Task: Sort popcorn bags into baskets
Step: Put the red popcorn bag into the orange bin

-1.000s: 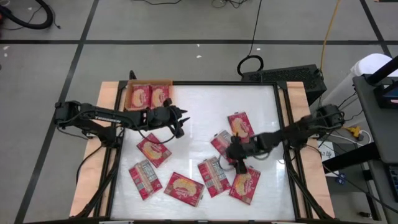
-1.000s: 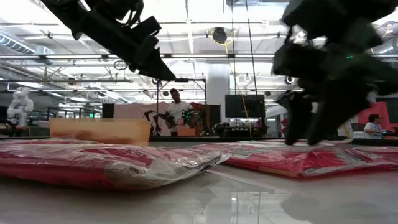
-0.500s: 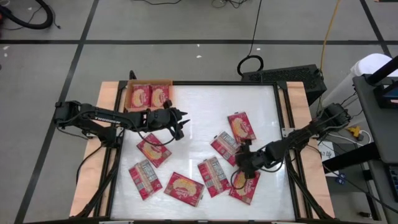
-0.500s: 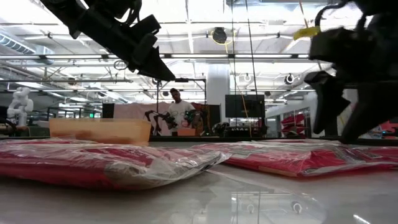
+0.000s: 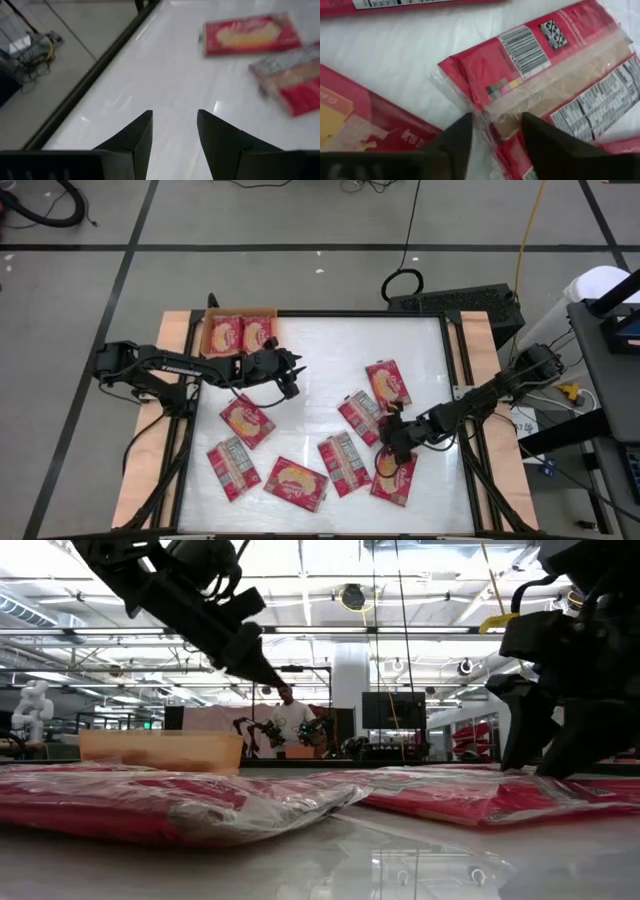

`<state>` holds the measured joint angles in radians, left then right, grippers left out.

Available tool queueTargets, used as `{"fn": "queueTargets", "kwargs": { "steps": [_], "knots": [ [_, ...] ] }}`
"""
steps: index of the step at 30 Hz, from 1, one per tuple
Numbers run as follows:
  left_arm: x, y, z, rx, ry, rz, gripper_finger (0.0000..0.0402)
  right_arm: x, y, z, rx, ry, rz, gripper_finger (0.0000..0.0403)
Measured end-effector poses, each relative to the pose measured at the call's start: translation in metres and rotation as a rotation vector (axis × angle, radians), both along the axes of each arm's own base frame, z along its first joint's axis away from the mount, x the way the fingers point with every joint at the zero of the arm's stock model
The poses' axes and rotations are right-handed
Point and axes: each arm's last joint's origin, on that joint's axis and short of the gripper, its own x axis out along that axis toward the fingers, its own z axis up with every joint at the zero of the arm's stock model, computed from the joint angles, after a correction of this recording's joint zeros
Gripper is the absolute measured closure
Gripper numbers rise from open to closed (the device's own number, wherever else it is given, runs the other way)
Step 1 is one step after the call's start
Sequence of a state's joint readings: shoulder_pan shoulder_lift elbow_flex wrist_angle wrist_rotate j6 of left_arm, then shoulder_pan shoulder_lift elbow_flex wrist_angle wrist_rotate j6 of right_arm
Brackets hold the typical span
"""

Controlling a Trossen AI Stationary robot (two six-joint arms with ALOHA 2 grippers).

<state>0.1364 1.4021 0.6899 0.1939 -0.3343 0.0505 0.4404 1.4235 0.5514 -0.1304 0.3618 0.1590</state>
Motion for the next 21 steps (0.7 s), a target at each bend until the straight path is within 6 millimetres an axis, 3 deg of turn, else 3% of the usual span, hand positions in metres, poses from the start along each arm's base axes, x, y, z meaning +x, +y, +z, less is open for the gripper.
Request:
{"fn": "queueTargets", "kwargs": {
  "steps": [7,16,21],
  "knots": [
    [0.01,0.006,-0.008,-0.004,-0.021,-0.082,0.0243,0.008,-0.01,0.001,-0.042,-0.045,0.011,0.0392],
    [0.033,-0.023,-0.029,0.171,-0.011,-0.395,0.0239,0.029,-0.031,0.028,0.084,-0.293,-0.072,0.04],
    [0.049,-0.038,-0.047,0.251,-0.054,-0.508,0.019,0.032,-0.047,0.053,0.229,-0.427,-0.086,0.0402]
  ]
}}
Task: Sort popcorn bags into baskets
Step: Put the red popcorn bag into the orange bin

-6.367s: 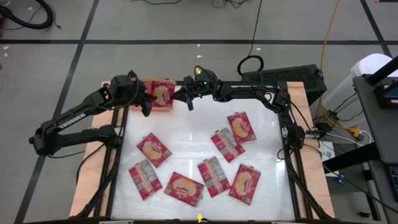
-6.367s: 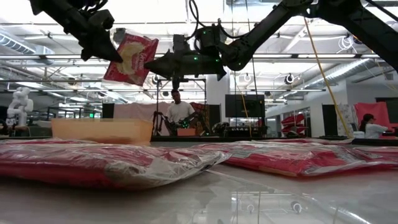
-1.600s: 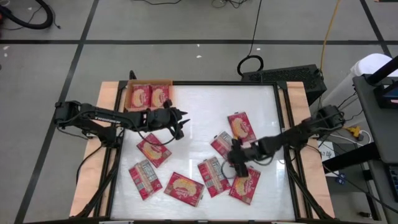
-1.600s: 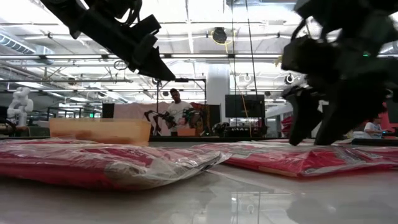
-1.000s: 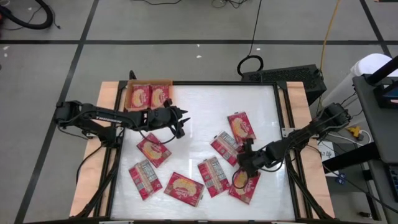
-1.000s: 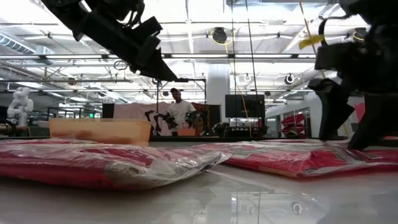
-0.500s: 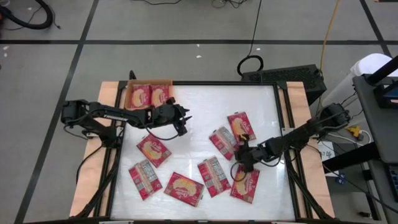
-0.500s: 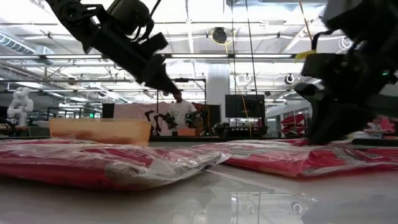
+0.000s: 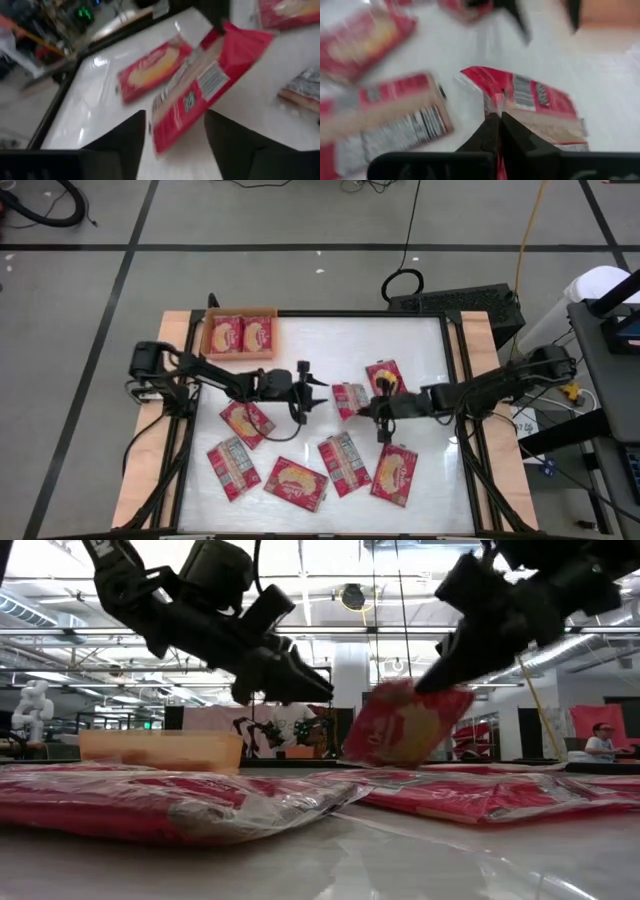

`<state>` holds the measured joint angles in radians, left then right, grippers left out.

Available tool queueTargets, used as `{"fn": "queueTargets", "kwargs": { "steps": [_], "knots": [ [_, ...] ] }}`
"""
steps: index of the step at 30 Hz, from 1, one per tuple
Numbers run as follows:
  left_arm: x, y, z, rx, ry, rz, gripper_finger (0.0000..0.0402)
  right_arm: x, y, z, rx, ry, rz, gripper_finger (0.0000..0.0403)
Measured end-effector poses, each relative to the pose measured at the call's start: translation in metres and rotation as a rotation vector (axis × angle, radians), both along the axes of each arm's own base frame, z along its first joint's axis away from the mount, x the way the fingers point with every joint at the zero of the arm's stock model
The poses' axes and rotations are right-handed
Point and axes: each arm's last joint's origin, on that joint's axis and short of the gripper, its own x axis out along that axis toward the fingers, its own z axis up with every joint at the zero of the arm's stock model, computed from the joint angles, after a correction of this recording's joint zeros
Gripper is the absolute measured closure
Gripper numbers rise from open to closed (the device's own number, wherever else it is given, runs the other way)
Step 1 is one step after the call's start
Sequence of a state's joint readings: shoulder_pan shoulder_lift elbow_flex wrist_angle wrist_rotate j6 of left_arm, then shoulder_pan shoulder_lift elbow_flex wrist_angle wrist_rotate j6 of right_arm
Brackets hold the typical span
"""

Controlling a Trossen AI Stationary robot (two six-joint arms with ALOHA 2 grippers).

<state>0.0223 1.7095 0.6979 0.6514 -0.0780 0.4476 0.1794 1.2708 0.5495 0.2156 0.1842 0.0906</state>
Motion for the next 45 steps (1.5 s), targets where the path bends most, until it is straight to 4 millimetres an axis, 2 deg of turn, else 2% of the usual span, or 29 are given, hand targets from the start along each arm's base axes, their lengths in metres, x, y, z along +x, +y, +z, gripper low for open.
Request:
{"fn": "queueTargets", "kwargs": {
  "steps": [6,10,14,21,28,33,36,41,45],
  "knots": [
    [0.007,-0.011,-0.005,0.036,-0.076,-0.076,0.0105,-0.002,-0.023,0.018,0.201,-0.088,-0.02,0.0402],
    [0.008,-0.008,-0.001,-0.019,-0.118,-0.098,0.0089,-0.002,-0.036,0.023,0.271,-0.118,-0.039,0.0402],
    [0.009,0.002,0.001,-0.058,-0.143,-0.053,0.0124,0.001,-0.044,0.027,0.289,-0.173,-0.009,0.0403],
    [0.008,0.023,0.002,-0.098,-0.149,-0.003,0.0213,0.004,-0.052,0.032,0.246,-0.238,0.008,0.0403],
    [0.007,0.033,0.001,-0.185,-0.146,-0.03,0.038,0.004,-0.058,0.033,0.23,-0.262,-0.004,0.0403],
    [0.006,0.038,0.001,-0.199,-0.141,-0.002,0.0382,0.004,-0.061,0.033,0.203,-0.267,-0.069,0.0402],
    [0.004,0.042,-0.003,-0.213,-0.106,0.018,0.0392,0.004,-0.062,0.034,0.172,-0.267,-0.133,0.0383],
    [0.0,0.055,-0.006,-0.238,-0.063,0.07,0.0392,0.013,-0.061,0.054,0.115,-0.251,-0.233,0.0309],
    [-0.009,0.065,0.007,-0.227,-0.043,0.104,0.0394,0.02,-0.059,0.076,0.047,-0.213,-0.281,0.0244]
  ]
}}
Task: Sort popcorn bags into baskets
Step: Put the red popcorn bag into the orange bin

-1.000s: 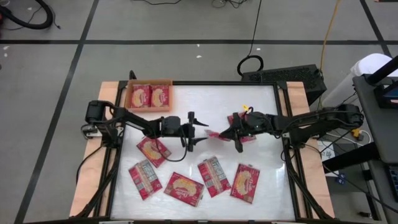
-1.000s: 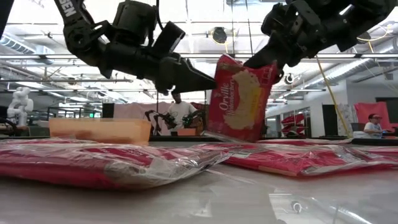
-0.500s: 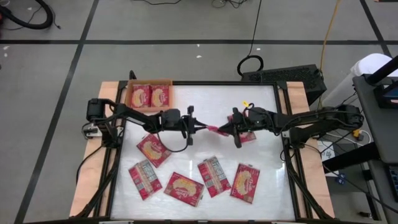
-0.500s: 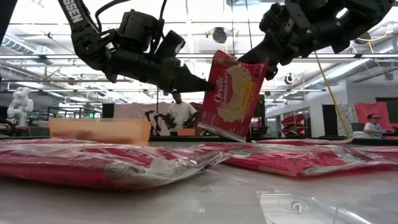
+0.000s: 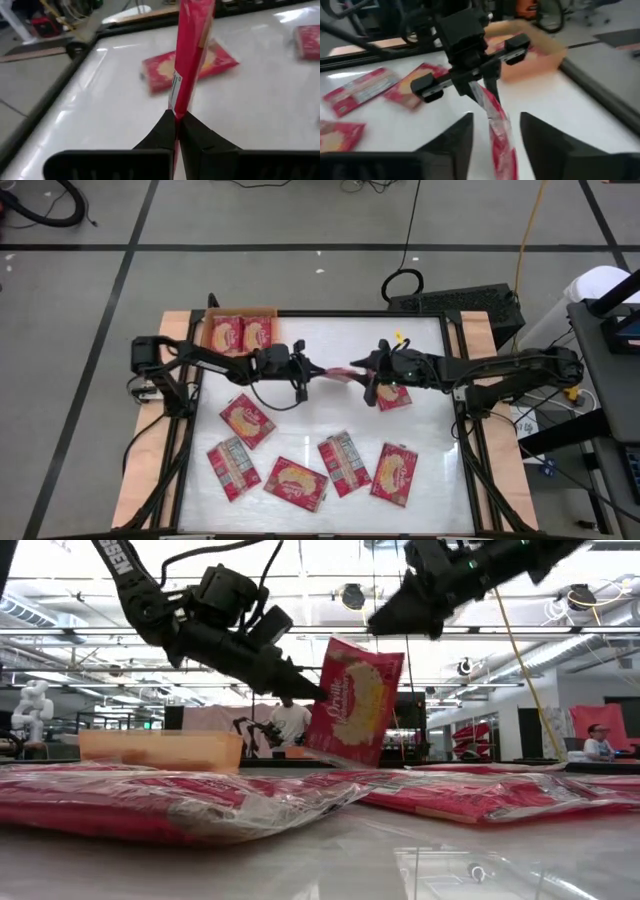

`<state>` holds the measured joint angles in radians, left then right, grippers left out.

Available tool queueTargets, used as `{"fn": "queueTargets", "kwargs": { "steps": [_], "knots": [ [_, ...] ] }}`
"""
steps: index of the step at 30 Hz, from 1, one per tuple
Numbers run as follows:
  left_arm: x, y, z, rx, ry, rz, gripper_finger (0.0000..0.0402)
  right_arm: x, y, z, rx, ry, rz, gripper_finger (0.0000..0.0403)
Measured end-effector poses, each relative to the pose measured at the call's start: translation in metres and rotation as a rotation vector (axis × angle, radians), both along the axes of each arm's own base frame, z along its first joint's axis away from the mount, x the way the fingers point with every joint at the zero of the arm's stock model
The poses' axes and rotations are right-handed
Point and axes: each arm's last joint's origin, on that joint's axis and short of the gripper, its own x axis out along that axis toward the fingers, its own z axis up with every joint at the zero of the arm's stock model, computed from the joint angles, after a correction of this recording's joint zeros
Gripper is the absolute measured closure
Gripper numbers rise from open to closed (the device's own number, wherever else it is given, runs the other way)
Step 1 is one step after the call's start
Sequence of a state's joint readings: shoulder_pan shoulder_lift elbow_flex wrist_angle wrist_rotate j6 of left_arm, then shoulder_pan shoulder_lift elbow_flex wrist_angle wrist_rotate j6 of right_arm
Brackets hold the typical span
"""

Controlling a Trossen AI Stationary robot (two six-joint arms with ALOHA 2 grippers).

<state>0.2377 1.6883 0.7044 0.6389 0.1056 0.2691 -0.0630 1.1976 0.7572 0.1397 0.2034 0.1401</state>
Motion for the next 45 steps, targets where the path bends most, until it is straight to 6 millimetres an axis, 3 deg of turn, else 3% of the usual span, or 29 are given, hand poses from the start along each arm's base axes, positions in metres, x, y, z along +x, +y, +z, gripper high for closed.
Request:
{"fn": "queueTargets", "kwargs": {
  "steps": [8,11,16,24,29,32,36,41,45],
  "knots": [
    [-0.031,0.009,0.043,0.077,0.048,0.023,0.0394,0.03,-0.006,0.029,-0.051,-0.024,-0.055,0.0157],
    [-0.041,0.012,0.049,0.077,0.102,0.037,0.0394,0.049,-0.012,0.02,-0.038,0.022,-0.067,0.0145],
    [-0.048,0.014,0.04,0.055,0.211,0.039,0.0394,0.083,-0.015,0.004,-0.079,0.097,-0.046,0.0149],
    [-0.048,0.01,0.038,0.074,0.23,0.01,0.039,0.103,-0.021,-0.029,-0.123,0.219,-0.025,0.0221],
    [-0.048,0.011,0.038,0.068,0.23,0.017,0.0387,0.103,-0.022,-0.036,-0.121,0.249,-0.034,0.0318],
    [-0.048,0.012,0.039,0.049,0.225,0.085,0.036,0.101,-0.025,-0.038,-0.122,0.246,-0.038,0.0382],
    [-0.054,0.013,0.049,0.043,0.209,0.206,0.029,0.095,-0.027,-0.039,-0.104,0.246,-0.054,0.0383],
    [-0.076,0.013,0.07,-0.043,0.165,0.397,0.0214,0.075,-0.027,-0.034,-0.087,0.22,-0.078,0.0393],
    [-0.094,0.01,0.075,-0.079,0.067,0.424,0.0193,0.056,-0.027,-0.014,-0.145,-0.019,-0.174,0.0394]
  ]
}}
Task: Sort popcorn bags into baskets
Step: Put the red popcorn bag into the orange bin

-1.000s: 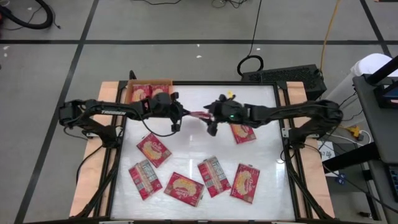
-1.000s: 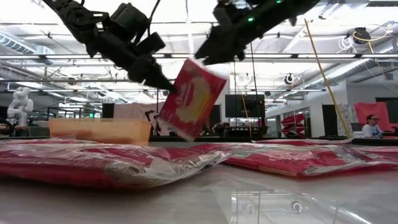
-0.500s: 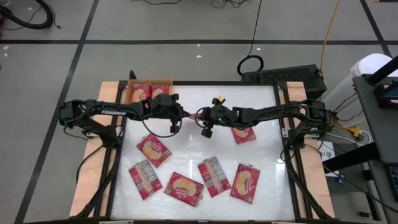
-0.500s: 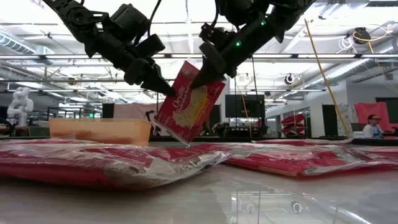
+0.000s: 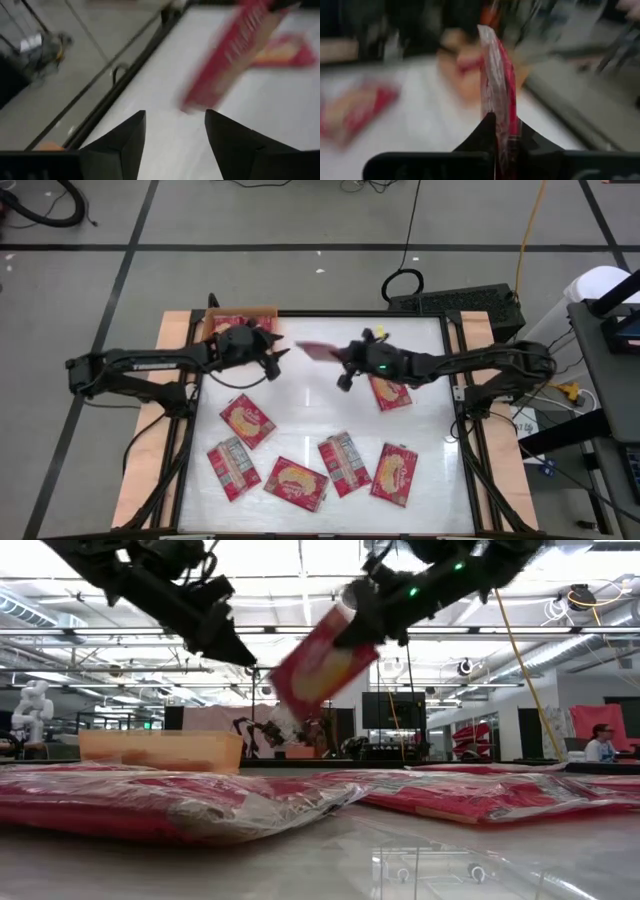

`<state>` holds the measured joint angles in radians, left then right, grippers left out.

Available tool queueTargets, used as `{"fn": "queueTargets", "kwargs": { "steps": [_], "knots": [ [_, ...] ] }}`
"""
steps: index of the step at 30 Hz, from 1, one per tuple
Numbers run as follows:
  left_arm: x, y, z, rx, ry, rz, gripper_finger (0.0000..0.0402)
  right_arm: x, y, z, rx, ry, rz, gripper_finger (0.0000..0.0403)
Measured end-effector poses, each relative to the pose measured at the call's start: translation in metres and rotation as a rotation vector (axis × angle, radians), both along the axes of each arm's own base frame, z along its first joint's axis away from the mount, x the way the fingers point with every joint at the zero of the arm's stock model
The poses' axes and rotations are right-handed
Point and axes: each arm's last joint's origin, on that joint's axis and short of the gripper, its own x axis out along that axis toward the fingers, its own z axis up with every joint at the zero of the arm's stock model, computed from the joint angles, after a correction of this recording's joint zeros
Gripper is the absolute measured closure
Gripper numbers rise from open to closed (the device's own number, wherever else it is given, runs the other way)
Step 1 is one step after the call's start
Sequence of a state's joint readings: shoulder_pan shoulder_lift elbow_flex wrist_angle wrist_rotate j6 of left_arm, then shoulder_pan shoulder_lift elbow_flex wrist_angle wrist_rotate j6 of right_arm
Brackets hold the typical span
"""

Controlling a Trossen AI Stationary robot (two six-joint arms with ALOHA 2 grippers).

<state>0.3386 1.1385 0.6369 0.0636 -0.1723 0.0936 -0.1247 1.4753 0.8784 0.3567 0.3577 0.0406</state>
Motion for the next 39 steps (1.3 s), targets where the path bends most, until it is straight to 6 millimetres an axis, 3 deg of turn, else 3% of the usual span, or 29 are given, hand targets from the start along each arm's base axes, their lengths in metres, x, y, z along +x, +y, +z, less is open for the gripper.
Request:
{"fn": "queueTargets", "kwargs": {
  "steps": [7,10,14,23,27,31,39],
  "knots": [
    [-0.014,-0.012,-0.012,0.022,-0.403,-0.082,0.0211,-0.025,0.002,0.003,-0.107,-0.536,-0.008,0.0393],
    [-0.017,-0.016,-0.014,0.041,-0.581,-0.141,0.0221,-0.026,0.002,0.005,-0.149,-0.662,-0.002,0.0393],
    [-0.012,-0.021,-0.012,0.052,-0.677,-0.241,0.0218,-0.016,-0.001,0.014,-0.179,-0.741,0.067,0.0393],
    [0.003,-0.021,0.015,0.034,-0.891,-0.293,0.0129,0.015,-0.002,0.046,-0.242,-0.964,0.258,0.0394],
    [0.0,-0.025,0.026,0.079,-0.983,-0.358,0.0117,0.026,-0.003,0.047,-0.245,-0.971,0.273,0.0394],
    [-0.004,-0.025,0.032,0.101,-1.046,-0.378,0.0139,0.039,-0.003,0.054,-0.241,-1.007,0.345,0.0394],
    [-0.008,-0.028,0.038,0.127,-1.112,-0.413,0.0226,0.06,-0.006,0.055,-0.24,-1.028,0.371,0.0394]
  ]
}}
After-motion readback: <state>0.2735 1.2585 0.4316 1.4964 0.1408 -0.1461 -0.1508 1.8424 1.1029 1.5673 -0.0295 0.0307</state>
